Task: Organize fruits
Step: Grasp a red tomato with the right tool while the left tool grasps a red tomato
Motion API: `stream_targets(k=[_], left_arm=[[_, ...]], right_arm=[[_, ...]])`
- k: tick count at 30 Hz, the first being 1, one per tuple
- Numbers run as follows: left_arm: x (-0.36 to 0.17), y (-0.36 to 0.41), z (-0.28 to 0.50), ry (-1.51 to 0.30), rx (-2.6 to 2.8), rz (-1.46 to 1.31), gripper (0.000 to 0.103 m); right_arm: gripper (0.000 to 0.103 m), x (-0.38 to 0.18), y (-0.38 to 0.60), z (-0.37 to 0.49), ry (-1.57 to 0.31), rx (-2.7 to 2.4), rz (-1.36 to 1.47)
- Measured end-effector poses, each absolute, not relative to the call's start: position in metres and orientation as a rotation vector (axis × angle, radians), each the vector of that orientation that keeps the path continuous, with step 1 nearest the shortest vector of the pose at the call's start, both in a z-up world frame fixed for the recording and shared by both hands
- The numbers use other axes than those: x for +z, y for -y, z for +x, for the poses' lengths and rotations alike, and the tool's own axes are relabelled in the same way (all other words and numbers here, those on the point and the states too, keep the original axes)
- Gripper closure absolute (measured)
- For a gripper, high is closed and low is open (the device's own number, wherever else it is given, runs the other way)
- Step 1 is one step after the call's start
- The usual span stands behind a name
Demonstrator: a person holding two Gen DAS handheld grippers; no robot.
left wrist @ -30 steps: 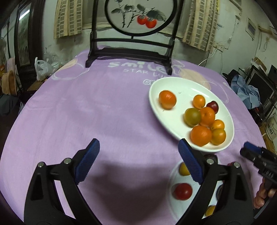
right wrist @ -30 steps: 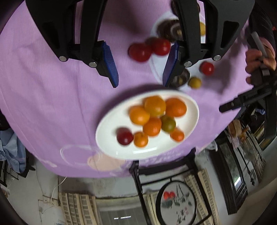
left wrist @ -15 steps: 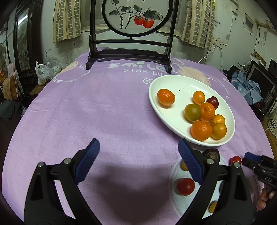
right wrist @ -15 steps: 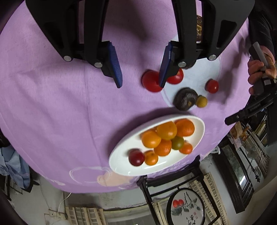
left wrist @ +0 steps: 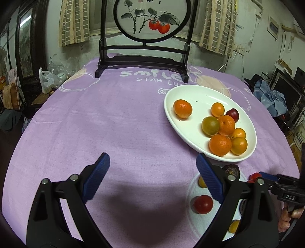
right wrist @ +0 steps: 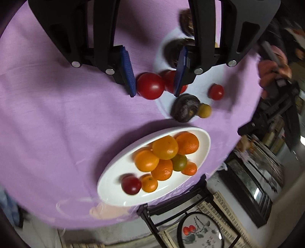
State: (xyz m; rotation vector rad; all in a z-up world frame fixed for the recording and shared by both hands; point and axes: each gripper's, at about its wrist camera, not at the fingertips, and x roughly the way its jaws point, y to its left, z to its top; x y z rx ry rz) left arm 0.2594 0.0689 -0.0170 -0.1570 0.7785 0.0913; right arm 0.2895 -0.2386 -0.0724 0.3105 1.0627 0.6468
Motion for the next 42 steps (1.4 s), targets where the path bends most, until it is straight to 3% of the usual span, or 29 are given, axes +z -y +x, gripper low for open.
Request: stream_targets(k=[3, 5, 18, 21, 23, 25, 27, 32, 35, 42], left_arm=[[-0.016, -0.073, 0.258, -0.776, 0.096, -0.174, 0.009], [-0.016, -0.074, 0.257, -0.774, 0.096, -0.177, 0.009], [-0.028, -0.041, 0.241, -0.828, -0.159, 0.001, 0.010], [-0.033, -0.025, 0.236, -0.837, -0.227, 0.063, 0.022], [-0.040, -0.015, 0.237, -0.863, -0.268, 0.089, 0.039], [-0.046, -0.009, 0.238, -0.885, -0.281, 0.109, 0.047], [-0.052, -0.003, 0.238, -0.904, -0.291, 0.123, 0.047], [-0.065, 0.007, 0.239, -0.936, -0.317, 0.154, 0.064], [-0.071, 0.010, 0.241, -0.957, -0.310, 0.168, 0.069], [-0.071, 0.008, 0.241, -0.960, -0.322, 0.153, 0.074]], right_arm=[[0.066, -0.073, 0.243, 0.289, -1.075, 0.652, 0.351], [0.074, -0.075, 0.246, 0.288, -1.085, 0.643, 0.369], [0.074, -0.059, 0.261, 0.278, -1.002, 0.622, 0.402], [0.074, -0.057, 0.265, 0.279, -0.990, 0.615, 0.422], [0.074, -0.056, 0.265, 0.279, -0.992, 0.619, 0.425], [0.074, -0.055, 0.264, 0.278, -0.986, 0.631, 0.428], [0.074, -0.054, 0.264, 0.278, -0.983, 0.648, 0.443], [0.074, -0.050, 0.266, 0.276, -0.968, 0.657, 0.457], [0.074, -0.049, 0.267, 0.274, -0.961, 0.661, 0.457], [0.074, -0.048, 0.267, 0.273, -0.953, 0.683, 0.472]])
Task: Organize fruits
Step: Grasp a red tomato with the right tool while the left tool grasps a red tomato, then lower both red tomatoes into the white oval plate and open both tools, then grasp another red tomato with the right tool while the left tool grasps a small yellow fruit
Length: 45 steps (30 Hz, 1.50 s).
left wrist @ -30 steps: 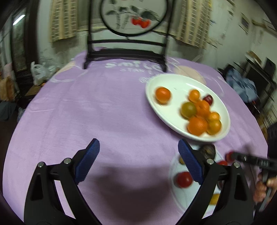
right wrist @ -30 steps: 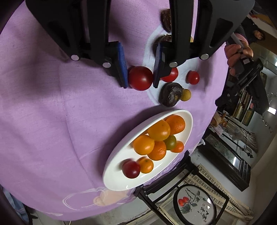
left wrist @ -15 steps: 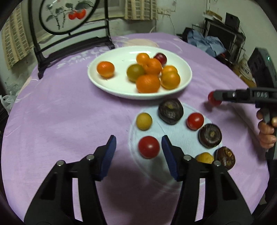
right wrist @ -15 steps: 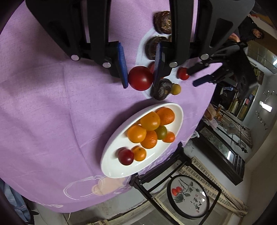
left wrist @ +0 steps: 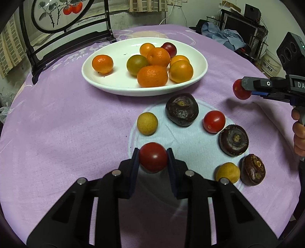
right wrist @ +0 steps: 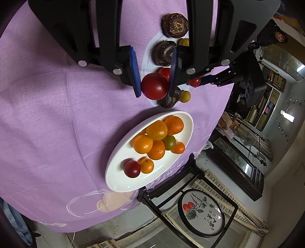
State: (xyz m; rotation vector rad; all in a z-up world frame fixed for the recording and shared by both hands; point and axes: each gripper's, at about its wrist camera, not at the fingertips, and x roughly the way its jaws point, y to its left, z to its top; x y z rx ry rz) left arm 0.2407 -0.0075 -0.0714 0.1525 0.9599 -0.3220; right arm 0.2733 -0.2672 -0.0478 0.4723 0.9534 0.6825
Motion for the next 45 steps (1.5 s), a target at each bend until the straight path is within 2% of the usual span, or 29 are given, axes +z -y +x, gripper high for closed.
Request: stream_targets(k=[6, 10, 13, 16, 18, 19, 20, 26, 36, 45], left_arm=[[-0.035, -0.003, 0.245, -0.852, -0.343, 0.036, 0.075], [-0.014, -0.003, 0.278, -0.779, -0.244, -0.027, 0.075], [-0.015, -0.006, 0.311, -0.781, -0.142, -0.051, 0.075], [-0.024, -0.010, 0.338, -0.815, -0.058, -0.082, 0.073], [-0.029, -0.016, 0.344, -0.836, 0.024, -0.090, 0.051], [-0.029, -0.019, 0.342, -0.829, 0.049, -0.087, 0.029], [-0.026, -0.021, 0.336, -0.802, 0.071, -0.083, 0.023], [-0.005, -0.028, 0.306, -0.740, 0.081, -0.077, 0.015], [-0.011, -0.021, 0.283, -0.748, 0.087, -0.017, 0.012], [-0.016, -0.048, 0.267, -0.769, 0.143, -0.097, 0.010]], right_arm=[[0.073, -0.031, 0.257, 0.288, -0.888, 0.756, 0.537], [0.073, -0.015, 0.244, 0.312, -0.821, 0.716, 0.498], [0.073, -0.013, 0.229, 0.337, -0.775, 0.673, 0.462], [0.069, -0.018, 0.221, 0.348, -0.762, 0.624, 0.424], [0.042, -0.020, 0.224, 0.345, -0.783, 0.596, 0.418], [0.030, -0.018, 0.227, 0.339, -0.761, 0.593, 0.420], [0.030, -0.015, 0.228, 0.335, -0.743, 0.598, 0.411], [0.030, 0.002, 0.224, 0.301, -0.664, 0.636, 0.312], [0.030, -0.008, 0.210, 0.280, -0.734, 0.631, 0.204], [0.030, -0.023, 0.185, 0.264, -0.787, 0.601, -0.005]])
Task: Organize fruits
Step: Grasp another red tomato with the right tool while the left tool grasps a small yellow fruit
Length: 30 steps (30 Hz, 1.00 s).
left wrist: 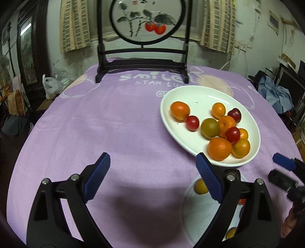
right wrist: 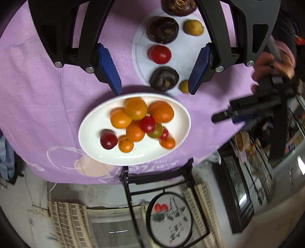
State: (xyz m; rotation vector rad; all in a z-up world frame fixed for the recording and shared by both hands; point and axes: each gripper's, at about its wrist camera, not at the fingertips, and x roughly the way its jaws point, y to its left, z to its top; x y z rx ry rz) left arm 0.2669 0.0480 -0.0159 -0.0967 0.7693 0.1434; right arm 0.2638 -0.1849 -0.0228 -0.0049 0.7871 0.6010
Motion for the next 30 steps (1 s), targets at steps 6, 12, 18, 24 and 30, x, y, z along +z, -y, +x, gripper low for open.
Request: stream_targets(k=[6, 12, 18, 24, 30], left_arm=[[-0.021, -0.056, 0.264, -0.792, 0.157, -0.124, 0.010], [-0.023, -0.054, 0.264, -0.795, 0.164, -0.112, 0.010], [-0.025, -0.055, 0.266, -0.799, 0.171, -0.115, 0.010], [-0.029, -0.050, 0.267, -0.829, 0.099, -0.102, 0.010], [-0.049, -0.019, 0.273, -0.915, -0.131, -0.007, 0.060]], right_arm=[[0.030, -0.040, 0.169, 0.259, -0.852, 0.607, -0.100], [0.036, -0.058, 0.157, 0.256, -0.913, 0.606, -0.182], [0.068, -0.069, 0.151, 0.254, -0.950, 0.602, -0.235], [0.072, -0.056, 0.184, 0.268, -0.937, 0.576, -0.047], [0.072, -0.051, 0.204, 0.272, -0.936, 0.549, 0.054]])
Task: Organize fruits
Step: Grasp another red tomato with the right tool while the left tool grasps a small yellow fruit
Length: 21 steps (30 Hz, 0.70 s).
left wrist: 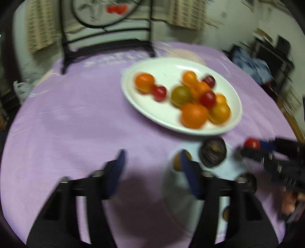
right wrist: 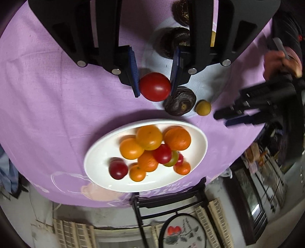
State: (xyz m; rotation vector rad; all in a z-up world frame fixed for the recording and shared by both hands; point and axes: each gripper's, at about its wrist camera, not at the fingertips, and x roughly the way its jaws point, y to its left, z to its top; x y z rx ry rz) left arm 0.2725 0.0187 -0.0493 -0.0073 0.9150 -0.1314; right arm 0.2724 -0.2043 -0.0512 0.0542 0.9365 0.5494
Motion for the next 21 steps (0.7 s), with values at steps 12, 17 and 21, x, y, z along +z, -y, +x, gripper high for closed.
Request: stream_targets(k=[12, 17, 21], left_arm=[[-0.058, 0.008, 0.267, -0.884, -0.244, 0.082, 0.068], [-0.074, 0.018, 0.275, -0.928, -0.227, 0.133, 0.072], [-0.075, 0.018, 0.275, -0.918, -0.230, 0.132, 0.077]], right_arm=[[0.072, -0.047, 0.200, 0.269, -0.933, 0.563, 0.053], [0.072, -0.046, 0.201, 0.267, -0.927, 0.564, 0.055], [0.072, -0.045, 0.201, 0.266, -0.923, 0.565, 0.053]])
